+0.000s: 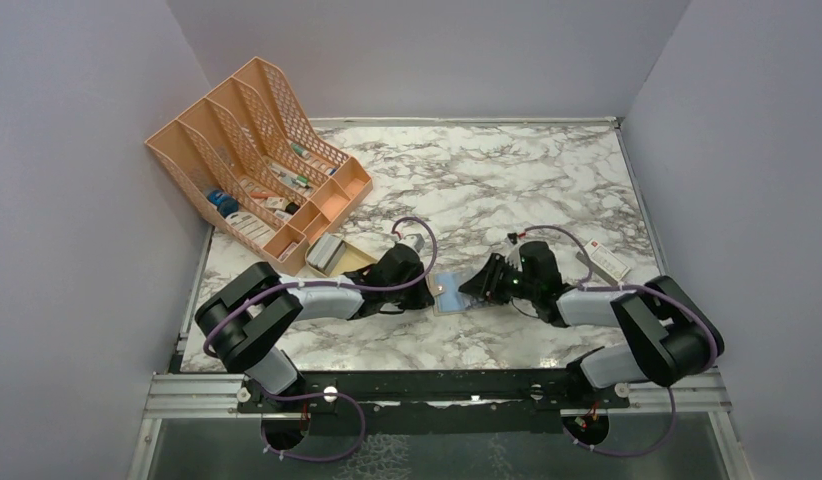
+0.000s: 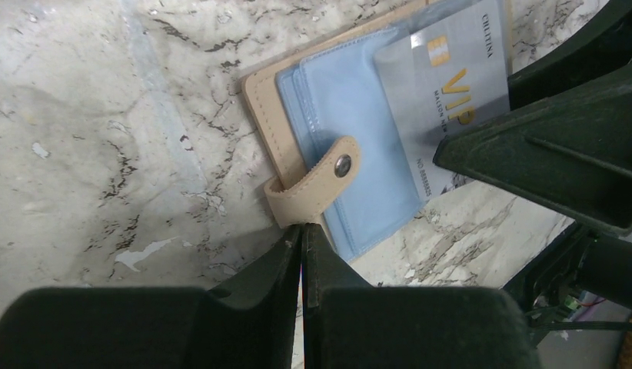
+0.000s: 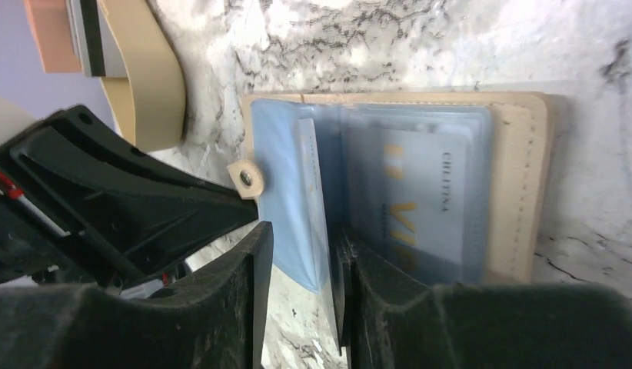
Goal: Put the credit cards into the card holder
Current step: Insert the credit card into the card holder.
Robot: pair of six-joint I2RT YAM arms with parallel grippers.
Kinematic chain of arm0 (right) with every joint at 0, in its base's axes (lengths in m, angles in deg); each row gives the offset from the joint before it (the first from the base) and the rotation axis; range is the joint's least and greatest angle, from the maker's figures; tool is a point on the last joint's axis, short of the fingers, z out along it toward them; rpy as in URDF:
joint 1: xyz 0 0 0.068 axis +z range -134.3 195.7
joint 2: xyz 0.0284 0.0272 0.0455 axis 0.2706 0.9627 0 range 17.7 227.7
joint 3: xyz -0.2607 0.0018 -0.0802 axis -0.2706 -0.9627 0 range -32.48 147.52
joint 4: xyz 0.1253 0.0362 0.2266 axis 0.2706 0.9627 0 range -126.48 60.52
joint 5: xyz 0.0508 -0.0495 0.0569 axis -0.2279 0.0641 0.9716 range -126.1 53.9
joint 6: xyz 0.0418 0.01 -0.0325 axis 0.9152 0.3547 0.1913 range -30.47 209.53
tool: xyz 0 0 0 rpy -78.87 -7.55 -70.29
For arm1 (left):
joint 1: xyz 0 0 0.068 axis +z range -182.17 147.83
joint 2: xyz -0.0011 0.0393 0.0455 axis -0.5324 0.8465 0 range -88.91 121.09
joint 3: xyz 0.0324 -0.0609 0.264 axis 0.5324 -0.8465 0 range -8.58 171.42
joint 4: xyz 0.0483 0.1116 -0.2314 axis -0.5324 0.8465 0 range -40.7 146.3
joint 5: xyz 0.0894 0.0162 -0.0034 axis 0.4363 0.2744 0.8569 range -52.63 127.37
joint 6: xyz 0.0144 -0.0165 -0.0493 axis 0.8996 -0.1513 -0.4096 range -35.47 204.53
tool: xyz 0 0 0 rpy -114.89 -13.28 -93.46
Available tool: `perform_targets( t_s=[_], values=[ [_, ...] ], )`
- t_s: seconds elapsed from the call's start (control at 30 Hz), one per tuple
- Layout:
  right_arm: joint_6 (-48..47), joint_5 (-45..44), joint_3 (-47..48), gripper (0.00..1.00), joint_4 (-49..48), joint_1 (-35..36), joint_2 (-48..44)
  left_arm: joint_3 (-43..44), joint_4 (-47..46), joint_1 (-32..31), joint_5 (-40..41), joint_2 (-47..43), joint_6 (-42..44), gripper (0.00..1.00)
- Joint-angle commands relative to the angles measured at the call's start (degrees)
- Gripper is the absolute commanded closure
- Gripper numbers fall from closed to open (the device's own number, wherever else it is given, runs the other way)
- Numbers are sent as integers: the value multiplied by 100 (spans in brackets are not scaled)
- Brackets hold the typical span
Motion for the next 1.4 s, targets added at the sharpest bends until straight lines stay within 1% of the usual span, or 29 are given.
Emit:
perform_targets(
  t_s=[0.0, 0.13, 0.27, 0.4, 0.43, 0.57, 0.63, 0.77, 0.9, 1.13, 1.37],
  values=[
    [-532, -944, 404, 65, 2068, 20, -667, -110, 125, -62, -201, 82, -62, 92],
    [-738, -1293, 652, 64, 2906, 14, -1041, -116, 129, -56, -180, 31, -66, 92],
    [-847, -1423, 770, 63, 3270, 15, -1190, -102, 131, -58, -199, 59, -59, 92],
    [-913, -1514, 826, 61, 3418, 17, -1351, -66, 130, -62, -256, 88, -49, 92],
    [-938, -1506, 831, 61, 3425, 13, -1374, -51, 128, -62, -275, 98, -49, 92],
    [-982, -1502, 832, 71, 3437, 15, -1437, -20, 122, -65, -287, 132, -40, 92],
    [-991, -1554, 814, 75, 3456, 17, -1463, -28, 114, -66, -291, 143, -31, 92],
    [-1010, -1543, 651, 88, 3162, 9, -1469, -47, 83, -67, -295, 169, -31, 92],
    [-890, -1493, 475, 94, 2755, 14, -1408, -55, 51, -83, -330, 196, -52, 92],
    [-654, -1467, 164, 97, 2109, 15, -1222, -97, 9, -115, -340, 222, -84, 91],
    [-591, -1253, 80, 97, 1780, 14, -978, -82, 7, -128, -348, 243, -84, 92]
  ],
)
